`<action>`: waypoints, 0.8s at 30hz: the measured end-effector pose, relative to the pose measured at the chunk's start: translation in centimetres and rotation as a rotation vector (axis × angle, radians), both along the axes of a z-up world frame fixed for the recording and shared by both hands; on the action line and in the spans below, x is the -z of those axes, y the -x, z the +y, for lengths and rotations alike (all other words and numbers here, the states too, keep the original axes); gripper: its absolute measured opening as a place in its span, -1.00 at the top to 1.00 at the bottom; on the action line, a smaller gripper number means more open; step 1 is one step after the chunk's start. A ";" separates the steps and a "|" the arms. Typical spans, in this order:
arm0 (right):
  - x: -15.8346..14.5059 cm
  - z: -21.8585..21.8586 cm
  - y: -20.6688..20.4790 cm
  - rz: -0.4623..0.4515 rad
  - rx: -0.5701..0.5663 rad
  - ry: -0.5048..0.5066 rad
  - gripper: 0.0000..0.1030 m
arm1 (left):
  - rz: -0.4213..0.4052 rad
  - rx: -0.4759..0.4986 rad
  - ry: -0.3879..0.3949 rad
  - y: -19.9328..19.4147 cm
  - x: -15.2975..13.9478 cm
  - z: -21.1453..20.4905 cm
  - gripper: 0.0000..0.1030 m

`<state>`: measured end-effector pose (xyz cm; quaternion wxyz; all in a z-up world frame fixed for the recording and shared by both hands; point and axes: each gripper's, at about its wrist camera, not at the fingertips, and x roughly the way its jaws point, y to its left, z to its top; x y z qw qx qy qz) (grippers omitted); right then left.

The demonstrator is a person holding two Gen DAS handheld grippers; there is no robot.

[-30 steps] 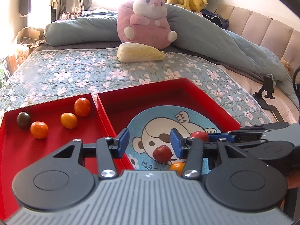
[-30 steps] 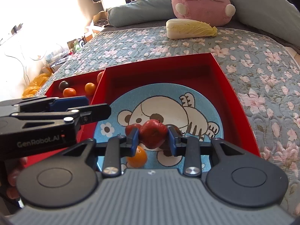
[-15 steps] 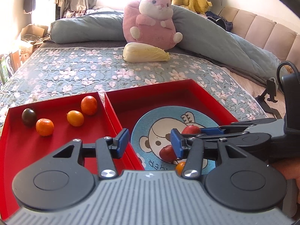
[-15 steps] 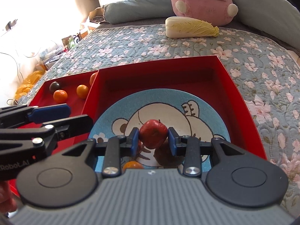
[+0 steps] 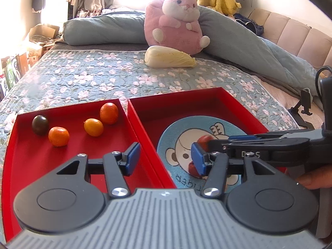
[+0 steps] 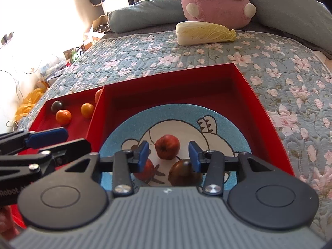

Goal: Organize fruits
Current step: 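Open both tools to set the red tomatoes on the plate, then grasp a yellow-orange fruit with the right tool while the left grasps a tangerine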

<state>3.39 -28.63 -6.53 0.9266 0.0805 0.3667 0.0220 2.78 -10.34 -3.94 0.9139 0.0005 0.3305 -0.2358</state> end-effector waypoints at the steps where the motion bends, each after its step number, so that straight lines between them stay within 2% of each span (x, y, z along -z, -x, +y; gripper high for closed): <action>1: 0.0 0.0 0.0 -0.001 0.002 0.000 0.12 | 0.002 -0.007 0.001 0.0 0.0 0.3 -0.17; 12: -1.3 1.9 0.1 -0.049 -0.039 -0.020 0.12 | 0.020 -0.094 -0.005 -0.7 0.8 3.4 -0.17; 19: -2.5 4.9 -0.7 -0.080 -0.136 -0.026 0.12 | 0.040 -0.164 -0.010 -1.6 1.4 5.5 -0.17; 24: -3.3 7.8 -1.7 -0.103 -0.220 -0.026 0.12 | 0.048 -0.249 -0.063 -2.9 2.1 6.9 -0.17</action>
